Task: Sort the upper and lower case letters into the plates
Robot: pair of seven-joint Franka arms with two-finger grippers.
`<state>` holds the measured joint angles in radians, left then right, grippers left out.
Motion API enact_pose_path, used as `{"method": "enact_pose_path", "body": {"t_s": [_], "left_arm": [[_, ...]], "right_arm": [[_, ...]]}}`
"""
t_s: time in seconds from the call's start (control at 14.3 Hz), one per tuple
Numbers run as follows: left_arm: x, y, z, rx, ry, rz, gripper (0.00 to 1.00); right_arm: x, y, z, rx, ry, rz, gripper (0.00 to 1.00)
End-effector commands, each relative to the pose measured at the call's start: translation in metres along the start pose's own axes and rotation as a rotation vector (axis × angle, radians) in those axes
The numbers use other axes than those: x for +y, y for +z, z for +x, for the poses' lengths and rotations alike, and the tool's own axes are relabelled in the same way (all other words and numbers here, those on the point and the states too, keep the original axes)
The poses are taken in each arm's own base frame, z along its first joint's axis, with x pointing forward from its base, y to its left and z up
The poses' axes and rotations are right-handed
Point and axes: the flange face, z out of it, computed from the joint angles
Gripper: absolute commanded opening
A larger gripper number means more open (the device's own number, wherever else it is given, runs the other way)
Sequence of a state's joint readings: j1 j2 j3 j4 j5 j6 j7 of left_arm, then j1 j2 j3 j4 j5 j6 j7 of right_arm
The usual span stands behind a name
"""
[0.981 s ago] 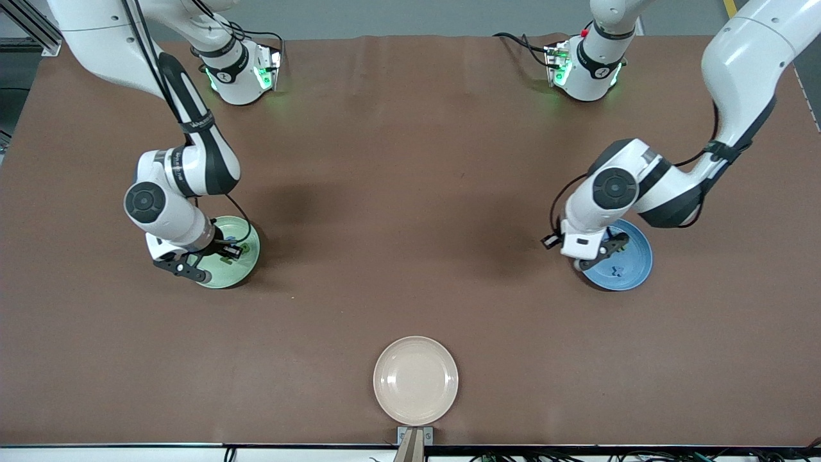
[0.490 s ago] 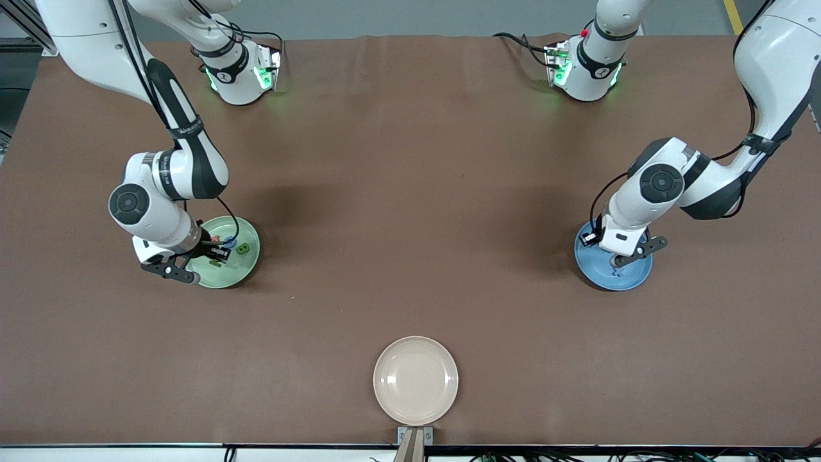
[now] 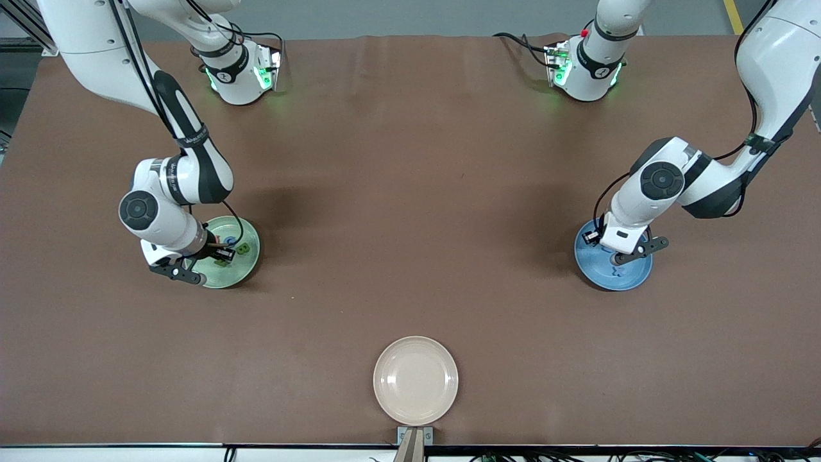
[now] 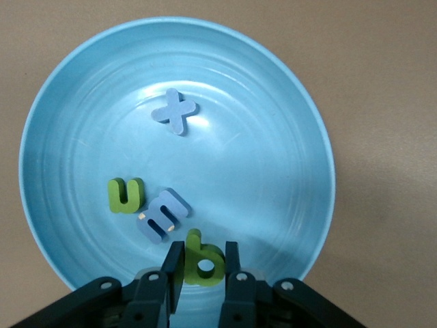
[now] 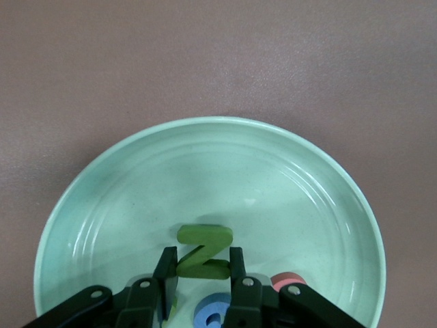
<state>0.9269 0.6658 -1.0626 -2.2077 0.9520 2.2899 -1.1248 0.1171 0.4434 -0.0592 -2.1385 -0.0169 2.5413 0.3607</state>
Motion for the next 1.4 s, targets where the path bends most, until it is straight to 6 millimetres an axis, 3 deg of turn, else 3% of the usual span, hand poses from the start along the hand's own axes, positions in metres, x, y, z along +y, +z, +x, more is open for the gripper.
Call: {"method": "enact_pose_path", "body": {"t_s": [0.0,0.07,0.14,0.21,0.35,0.56,0.84,0.98,1.33], "left_arm": [[-0.003,0.004,0.0,0.011,0.011,-0.012,0.2],[-0.005,0.006,0.001,0.009,0.005,-0.009,0.23],[-0.005,0.005,0.001,0.01,0.005,-0.008,0.44],[-0.006,0.005,0.003,0.012,0.002,-0.008,0.7],[-0.006,0.002,0.005,0.017,-0.01,-0.009,1.0],[-0.007,-0.006,0.014,0.026,-0.042,-0.007,1.0],[-0.005,-0.014,0.024,0.041,-0.048,-0.001,1.0],[-0.005,-0.017,0.028,0.048,-0.049,-0.004,1.0],[-0.003,-0.02,0.026,0.042,-0.034,0.013,1.0]], "right_arm": [[0.002,0.0,-0.002,0.0,-0.005,0.014,0.25],[0.003,0.0,-0.002,0.0,-0.005,0.013,0.6],[0.003,-0.001,-0.001,0.003,-0.003,0.014,1.0],[0.003,-0.003,0.0,0.006,-0.005,0.015,1.0],[0.002,-0.006,0.002,0.008,-0.014,0.015,1.0],[0.001,-0.021,0.011,0.034,-0.097,0.021,1.0],[0.025,-0.065,0.037,0.013,-0.241,0.014,1.0],[0.034,-0.1,0.047,-0.014,-0.306,0.01,1.0],[0.041,-0.207,0.045,-0.074,-0.314,-0.006,1.0]]}}
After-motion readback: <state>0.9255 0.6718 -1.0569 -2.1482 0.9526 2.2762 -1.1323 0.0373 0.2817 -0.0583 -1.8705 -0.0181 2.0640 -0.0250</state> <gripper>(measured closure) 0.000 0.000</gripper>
